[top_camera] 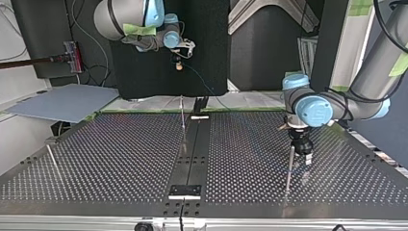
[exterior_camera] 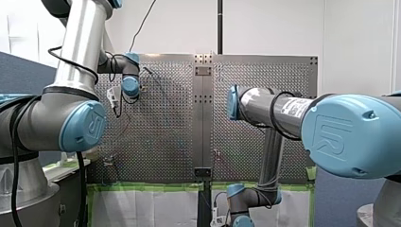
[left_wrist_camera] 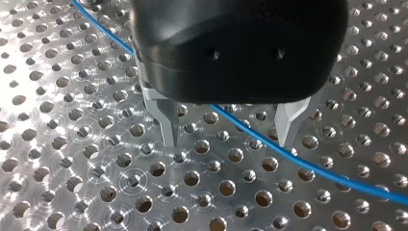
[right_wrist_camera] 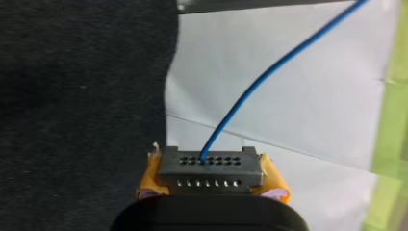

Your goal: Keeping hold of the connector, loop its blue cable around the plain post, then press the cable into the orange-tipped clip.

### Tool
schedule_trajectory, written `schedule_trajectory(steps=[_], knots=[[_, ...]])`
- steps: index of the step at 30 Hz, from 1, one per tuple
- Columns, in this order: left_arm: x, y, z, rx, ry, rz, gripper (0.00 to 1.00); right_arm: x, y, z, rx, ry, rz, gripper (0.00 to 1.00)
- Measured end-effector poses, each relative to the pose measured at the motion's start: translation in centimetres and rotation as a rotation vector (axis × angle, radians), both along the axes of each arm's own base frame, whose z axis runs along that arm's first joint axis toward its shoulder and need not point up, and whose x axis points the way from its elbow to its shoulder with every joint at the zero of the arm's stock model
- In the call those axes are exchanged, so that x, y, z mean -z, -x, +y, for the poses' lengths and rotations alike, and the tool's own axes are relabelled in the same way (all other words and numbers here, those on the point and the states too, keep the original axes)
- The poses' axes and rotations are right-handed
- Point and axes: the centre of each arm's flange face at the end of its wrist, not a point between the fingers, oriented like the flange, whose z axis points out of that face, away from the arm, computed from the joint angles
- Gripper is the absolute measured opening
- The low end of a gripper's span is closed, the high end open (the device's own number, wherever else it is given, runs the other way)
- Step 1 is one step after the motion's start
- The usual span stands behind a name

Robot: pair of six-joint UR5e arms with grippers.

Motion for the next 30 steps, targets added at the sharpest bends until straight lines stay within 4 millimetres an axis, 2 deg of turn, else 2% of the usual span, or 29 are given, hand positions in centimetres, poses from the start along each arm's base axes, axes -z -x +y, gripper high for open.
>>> schedule_trajectory(steps=[9, 19, 30], knots=[[0.0, 0.0, 0.5, -0.012, 0.003, 0.004, 1.00, -4.4, 0.5, -0.9, 0.048, 0.087, -0.038, 0.00], [0.1, 0.0, 0.9, -0.020, 0.006, 0.013, 1.00, -9.2, 0.1, -0.4, 0.047, 0.176, -0.091, 0.00], [0.2, 0.0, 1.2, -0.026, 0.007, 0.016, 1.00, -14.0, 0.5, 0.1, 0.074, 0.271, -0.129, 0.00]])
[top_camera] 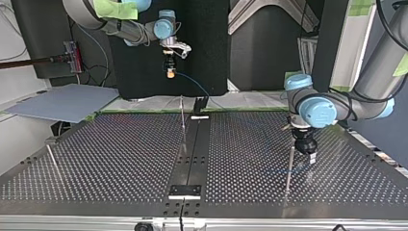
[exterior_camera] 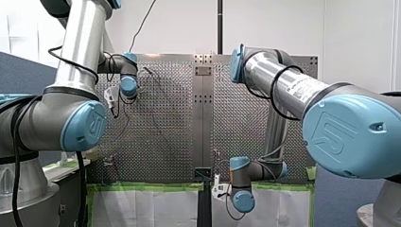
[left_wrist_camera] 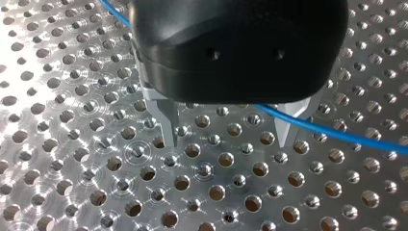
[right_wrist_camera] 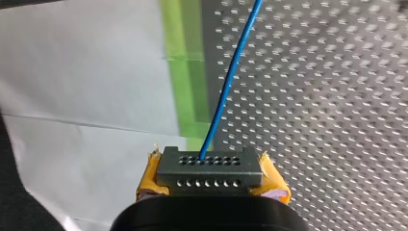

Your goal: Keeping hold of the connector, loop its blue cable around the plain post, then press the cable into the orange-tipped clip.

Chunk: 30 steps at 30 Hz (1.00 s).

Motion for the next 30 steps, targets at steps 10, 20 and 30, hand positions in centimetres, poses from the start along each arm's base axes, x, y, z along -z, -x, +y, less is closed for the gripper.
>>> schedule_trajectory(steps=[10, 20, 30], knots=[[0.1, 0.0, 0.3, -0.005, 0.007, 0.006, 1.00, -4.1, 1.0, 0.9, 0.022, 0.054, -0.039, 0.00], [0.1, 0.1, 0.3, -0.006, 0.008, 0.012, 1.00, -8.4, 2.7, 1.8, 0.063, 0.113, -0.092, 0.00], [0.2, 0.1, 0.5, -0.010, 0.008, 0.018, 1.00, -9.1, 5.2, 3.6, 0.073, 0.107, -0.093, 0.00]])
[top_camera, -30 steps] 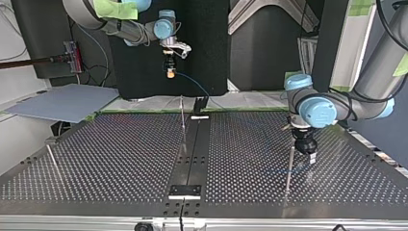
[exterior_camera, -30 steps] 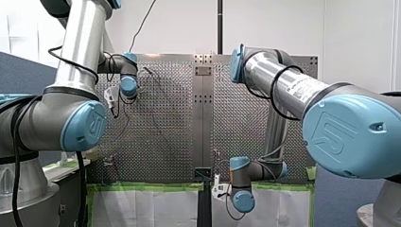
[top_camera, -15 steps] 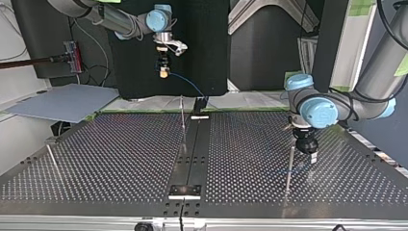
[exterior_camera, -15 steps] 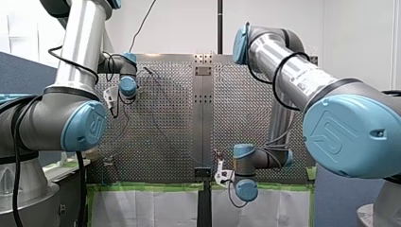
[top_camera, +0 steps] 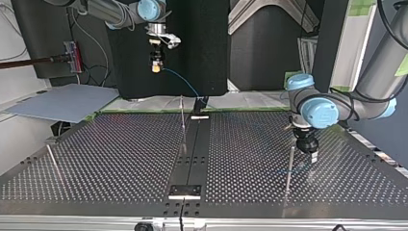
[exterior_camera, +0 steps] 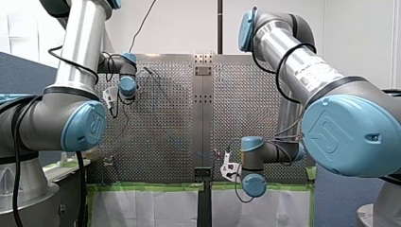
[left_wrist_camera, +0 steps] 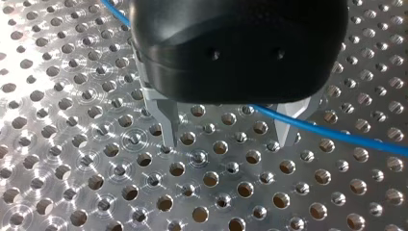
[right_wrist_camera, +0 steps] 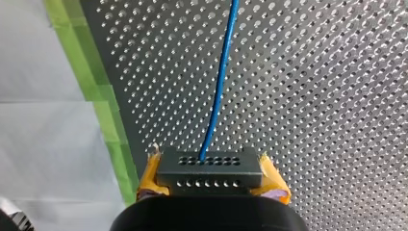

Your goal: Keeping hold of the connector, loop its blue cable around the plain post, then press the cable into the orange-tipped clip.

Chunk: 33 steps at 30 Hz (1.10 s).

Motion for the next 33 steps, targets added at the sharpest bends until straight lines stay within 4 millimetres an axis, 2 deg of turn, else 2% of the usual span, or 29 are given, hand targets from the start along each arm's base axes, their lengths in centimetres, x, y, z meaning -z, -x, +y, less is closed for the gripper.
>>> schedule_trajectory(steps=[7, 18, 26, 33], knots=[[0.0, 0.0, 0.2, -0.003, 0.000, 0.005, 1.00, 0.1, 0.6, 0.2, -0.020, -0.002, 0.000, 0.00], [0.1, -0.1, -0.3, 0.046, 0.059, -0.009, 1.00, -0.3, 0.7, -1.4, -0.061, 0.038, -0.067, 0.00], [0.0, -0.2, -0.7, 0.072, 0.128, -0.027, 1.00, -0.2, 0.5, -1.5, -0.107, 0.042, -0.072, 0.00], [0.0, -0.2, -0.8, 0.073, 0.139, -0.034, 1.00, 1.4, 1.0, -1.4, -0.101, 0.030, -0.081, 0.00]])
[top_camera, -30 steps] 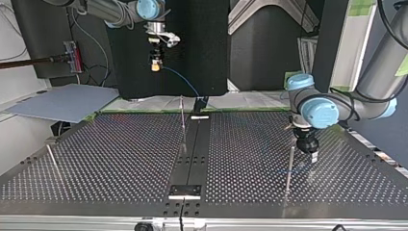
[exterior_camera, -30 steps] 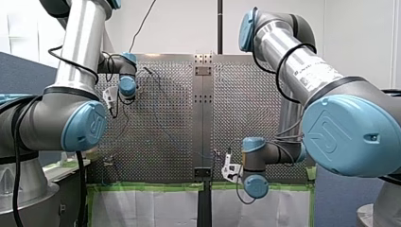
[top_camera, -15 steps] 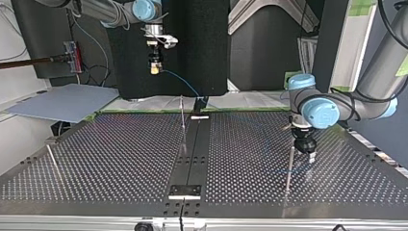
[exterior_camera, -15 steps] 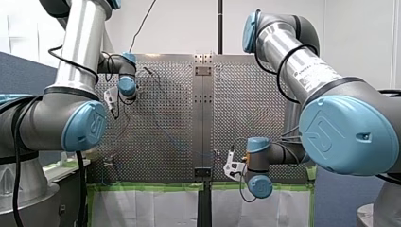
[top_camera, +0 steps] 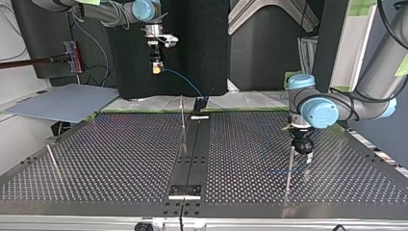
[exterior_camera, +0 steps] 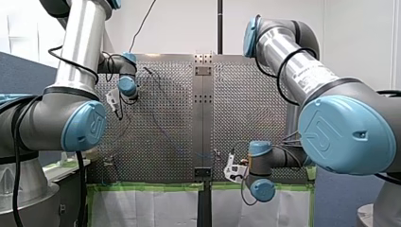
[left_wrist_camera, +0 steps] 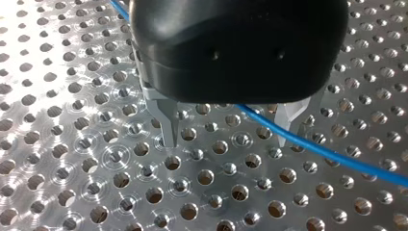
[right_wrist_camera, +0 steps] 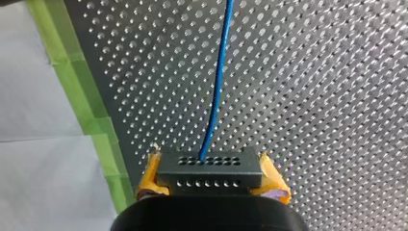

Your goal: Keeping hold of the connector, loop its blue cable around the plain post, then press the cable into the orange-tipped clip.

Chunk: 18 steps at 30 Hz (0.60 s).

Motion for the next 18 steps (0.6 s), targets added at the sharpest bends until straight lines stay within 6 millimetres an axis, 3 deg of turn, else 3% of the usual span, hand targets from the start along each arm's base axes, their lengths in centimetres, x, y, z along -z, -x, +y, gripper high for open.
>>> schedule_trajectory(steps=[6, 18], knots=[[0.0, 0.0, 0.0, -0.001, 0.008, -0.002, 1.00, 1.5, 0.6, -0.9, 0.013, 0.003, -0.018, 0.00], [0.3, 0.4, 1.2, -0.077, 0.109, 0.007, 1.00, 2.0, 0.6, -2.0, 0.021, -0.007, 0.013, 0.00]])
